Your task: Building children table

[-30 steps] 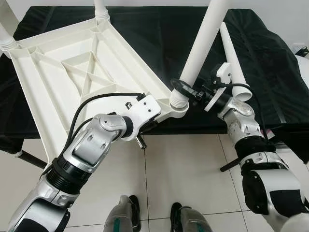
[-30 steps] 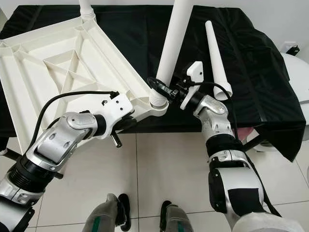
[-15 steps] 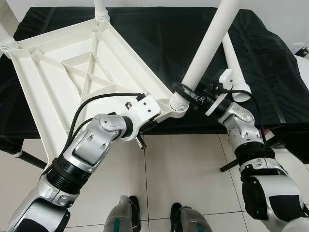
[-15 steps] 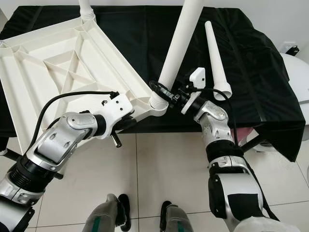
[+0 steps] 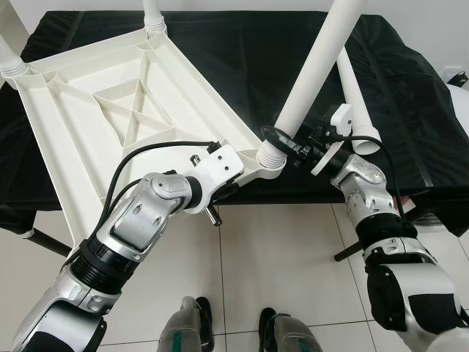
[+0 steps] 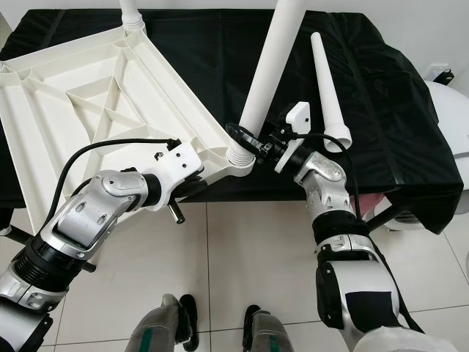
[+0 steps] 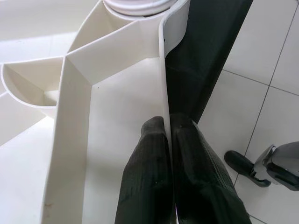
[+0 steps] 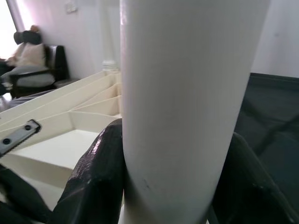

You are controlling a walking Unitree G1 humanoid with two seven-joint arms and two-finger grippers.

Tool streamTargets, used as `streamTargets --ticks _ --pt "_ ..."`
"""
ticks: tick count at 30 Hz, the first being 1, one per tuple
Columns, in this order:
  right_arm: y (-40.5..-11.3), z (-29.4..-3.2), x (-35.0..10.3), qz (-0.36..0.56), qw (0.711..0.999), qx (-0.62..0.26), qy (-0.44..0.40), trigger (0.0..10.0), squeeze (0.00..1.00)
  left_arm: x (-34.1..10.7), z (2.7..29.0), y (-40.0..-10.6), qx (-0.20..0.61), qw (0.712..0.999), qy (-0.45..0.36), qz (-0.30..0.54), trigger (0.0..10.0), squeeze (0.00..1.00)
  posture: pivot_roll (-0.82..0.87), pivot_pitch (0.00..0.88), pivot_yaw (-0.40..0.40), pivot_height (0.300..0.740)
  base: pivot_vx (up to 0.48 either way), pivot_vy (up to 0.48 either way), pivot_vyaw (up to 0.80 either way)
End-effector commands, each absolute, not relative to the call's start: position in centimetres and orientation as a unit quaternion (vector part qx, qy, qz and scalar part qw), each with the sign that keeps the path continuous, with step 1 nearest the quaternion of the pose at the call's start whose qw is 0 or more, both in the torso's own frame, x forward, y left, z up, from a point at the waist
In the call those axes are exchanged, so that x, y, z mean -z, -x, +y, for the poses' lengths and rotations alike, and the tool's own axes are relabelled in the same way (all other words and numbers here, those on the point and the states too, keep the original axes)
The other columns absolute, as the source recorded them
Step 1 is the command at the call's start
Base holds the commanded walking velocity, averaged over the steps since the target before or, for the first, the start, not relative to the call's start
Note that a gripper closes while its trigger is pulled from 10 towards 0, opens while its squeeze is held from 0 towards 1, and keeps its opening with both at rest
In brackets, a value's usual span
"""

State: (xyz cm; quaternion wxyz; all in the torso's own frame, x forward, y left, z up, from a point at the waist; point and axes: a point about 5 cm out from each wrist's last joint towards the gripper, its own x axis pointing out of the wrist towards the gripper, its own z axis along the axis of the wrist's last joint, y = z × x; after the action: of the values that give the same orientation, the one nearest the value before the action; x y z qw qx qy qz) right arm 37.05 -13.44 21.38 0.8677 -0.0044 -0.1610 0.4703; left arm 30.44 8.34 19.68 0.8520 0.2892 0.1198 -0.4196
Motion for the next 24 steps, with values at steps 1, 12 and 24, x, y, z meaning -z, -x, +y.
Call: streamTargets --ticks 1,12,24 --pt "-36.9 -12.8 -20.5 -0.136 0.861 -0.491 0.010 10.0 0.00 -20.5 8.3 -30.6 0.405 0.855 -0.309 0.099 10.0 0.00 -0.02 0.182 -0.014 0.740 0.000 0.000 0.00" --pt "-37.1 -12.6 -20.6 -0.132 0.856 -0.499 0.020 10.0 0.00 -20.7 8.5 -30.5 0.399 0.859 -0.306 0.098 10.0 0.00 -0.01 0.193 -0.021 0.740 0.000 0.000 0.00" --pt "-37.4 -14.8 -20.5 -0.128 0.878 -0.459 0.041 10.0 0.00 -21.0 8.4 -30.6 0.401 0.858 -0.306 0.095 10.0 0.00 -0.02 0.201 -0.012 0.740 0.000 0.000 0.00"
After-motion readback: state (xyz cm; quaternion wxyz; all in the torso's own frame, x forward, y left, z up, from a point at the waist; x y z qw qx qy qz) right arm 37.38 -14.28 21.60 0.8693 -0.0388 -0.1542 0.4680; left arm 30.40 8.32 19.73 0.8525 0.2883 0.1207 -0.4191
